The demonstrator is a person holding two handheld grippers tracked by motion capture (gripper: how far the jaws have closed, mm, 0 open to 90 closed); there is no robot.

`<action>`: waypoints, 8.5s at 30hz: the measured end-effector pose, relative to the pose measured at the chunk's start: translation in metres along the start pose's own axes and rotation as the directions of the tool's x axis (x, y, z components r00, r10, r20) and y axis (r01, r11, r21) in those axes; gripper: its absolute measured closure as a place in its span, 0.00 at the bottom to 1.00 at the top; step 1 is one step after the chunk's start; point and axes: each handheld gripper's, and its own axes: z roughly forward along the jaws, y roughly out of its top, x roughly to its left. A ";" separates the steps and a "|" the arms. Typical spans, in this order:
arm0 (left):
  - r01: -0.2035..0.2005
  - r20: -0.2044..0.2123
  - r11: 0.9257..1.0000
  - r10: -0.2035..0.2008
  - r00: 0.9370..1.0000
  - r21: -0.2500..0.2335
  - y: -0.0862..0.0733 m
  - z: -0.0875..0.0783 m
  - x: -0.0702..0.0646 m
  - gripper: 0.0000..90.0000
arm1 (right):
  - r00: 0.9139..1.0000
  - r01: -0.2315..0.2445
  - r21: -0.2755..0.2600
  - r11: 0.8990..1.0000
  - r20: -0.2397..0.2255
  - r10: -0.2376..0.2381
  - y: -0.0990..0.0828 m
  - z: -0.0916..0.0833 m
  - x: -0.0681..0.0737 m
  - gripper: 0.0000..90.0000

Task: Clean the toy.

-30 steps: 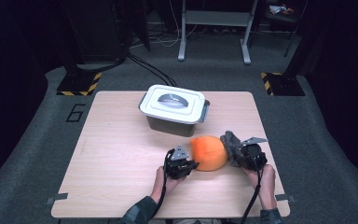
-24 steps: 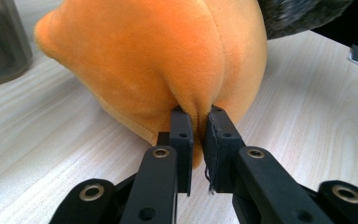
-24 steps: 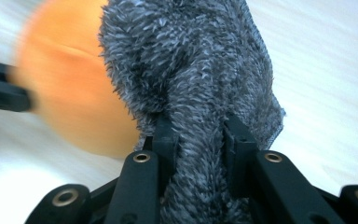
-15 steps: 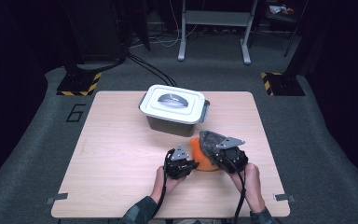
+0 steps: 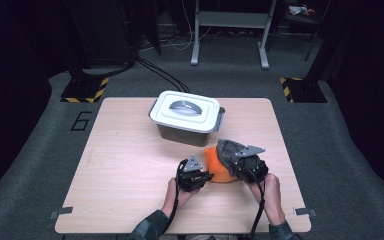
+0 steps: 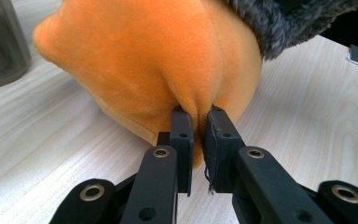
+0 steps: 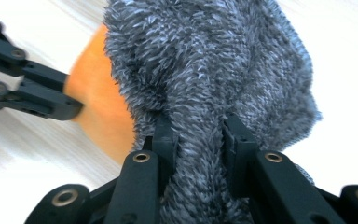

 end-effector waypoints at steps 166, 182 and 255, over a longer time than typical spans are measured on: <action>0.011 0.048 1.000 -0.010 0.999 -0.027 0.004 -0.001 0.000 0.88 | 0.998 0.037 0.042 0.998 0.041 -0.039 0.005 -0.006 0.011 0.78; 0.031 0.052 0.999 -0.029 0.998 -0.032 0.003 0.001 -0.001 0.88 | 0.987 -0.145 0.080 0.986 0.081 0.139 -0.032 0.016 -0.042 0.78; -0.075 0.028 0.995 0.077 0.997 -0.070 0.015 0.000 -0.019 0.90 | 0.999 0.047 -0.004 0.999 0.020 -0.047 0.001 -0.018 0.014 0.79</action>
